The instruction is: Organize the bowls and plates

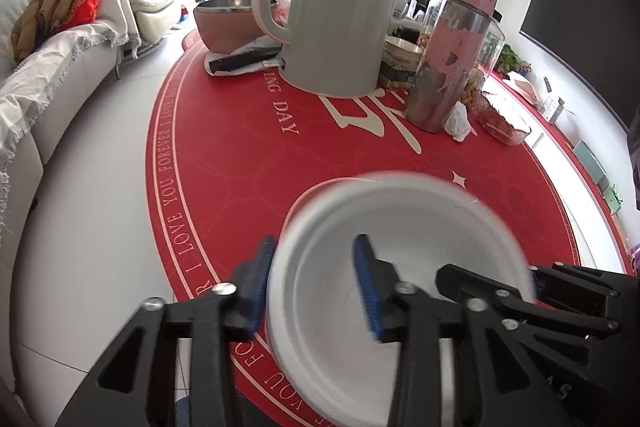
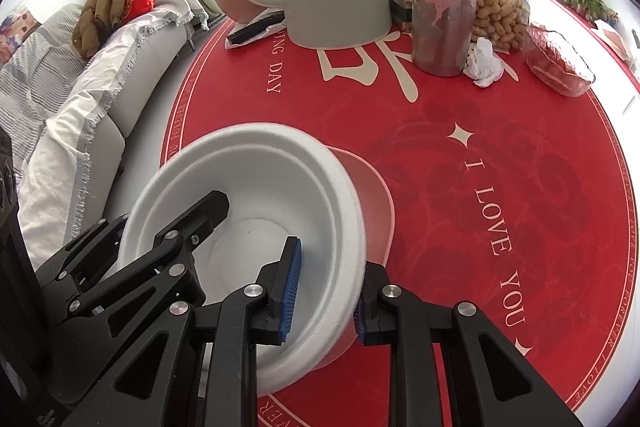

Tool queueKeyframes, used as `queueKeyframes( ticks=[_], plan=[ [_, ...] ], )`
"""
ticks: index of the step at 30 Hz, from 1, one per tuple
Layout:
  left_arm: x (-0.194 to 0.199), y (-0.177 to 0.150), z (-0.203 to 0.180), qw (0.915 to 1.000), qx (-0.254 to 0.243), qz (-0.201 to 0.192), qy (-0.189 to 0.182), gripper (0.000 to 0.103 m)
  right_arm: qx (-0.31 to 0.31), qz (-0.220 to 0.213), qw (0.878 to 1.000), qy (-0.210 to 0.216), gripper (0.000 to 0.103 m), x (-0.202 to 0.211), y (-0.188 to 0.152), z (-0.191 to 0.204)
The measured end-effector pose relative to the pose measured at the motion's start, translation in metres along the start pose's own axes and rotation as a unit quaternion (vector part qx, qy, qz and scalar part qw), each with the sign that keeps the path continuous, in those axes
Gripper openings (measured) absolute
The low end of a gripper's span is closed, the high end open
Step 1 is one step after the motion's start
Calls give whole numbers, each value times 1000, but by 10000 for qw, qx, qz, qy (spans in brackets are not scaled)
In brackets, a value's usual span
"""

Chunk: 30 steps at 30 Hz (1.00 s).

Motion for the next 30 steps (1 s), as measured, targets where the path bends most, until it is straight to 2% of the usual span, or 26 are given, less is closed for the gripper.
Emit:
queueKeyframes(
  ticks=[2,4,5,7,9,10,11,13,16,24,30],
  plan=[
    [5,1,4,9998,31,-166,82,79,-32,-5,10000,20,25,2,-1,-5],
    [12,4,7,9992,112,-378,-29,85,-110,10,9999,124,26,3,0,-10],
    [17,6,8,9985,176,-506,-88,86,-179,22,9995,271,32,4,0,-12],
    [27,10,11,9968,239,-764,-62,92,-335,-34,9987,392,48,10,1,-17],
    [37,14,16,9945,209,-1021,49,103,-398,-253,9987,215,82,18,5,-23],
    [42,15,18,9935,188,-1121,74,103,-426,-477,9976,259,90,27,9,-26],
    [47,17,18,9923,159,-1232,35,103,-461,-728,9956,363,103,36,12,-28],
    [57,18,16,9899,119,-1414,-46,103,-538,-1071,9922,356,103,51,16,-36],
    [67,16,5,9878,-67,-1549,-136,103,-540,-1207,9911,140,103,59,15,-47],
    [58,-9,-38,9909,-588,-1160,-354,103,-762,-773,9940,114,103,48,-10,-76],
    [48,-19,-63,9909,-872,-945,-400,103,-971,-667,9930,93,103,44,-24,-101]
  ],
)
Point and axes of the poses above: each gripper's, at about its wrist camera, not at the fingertips, and x roughly against the way its jaws point, z to its left, y to its top, the point moved 8 cm from there along -x, roughly the way its jaws point, and after that the axes turned 14 degrees about -y, right-handed, at the moved point
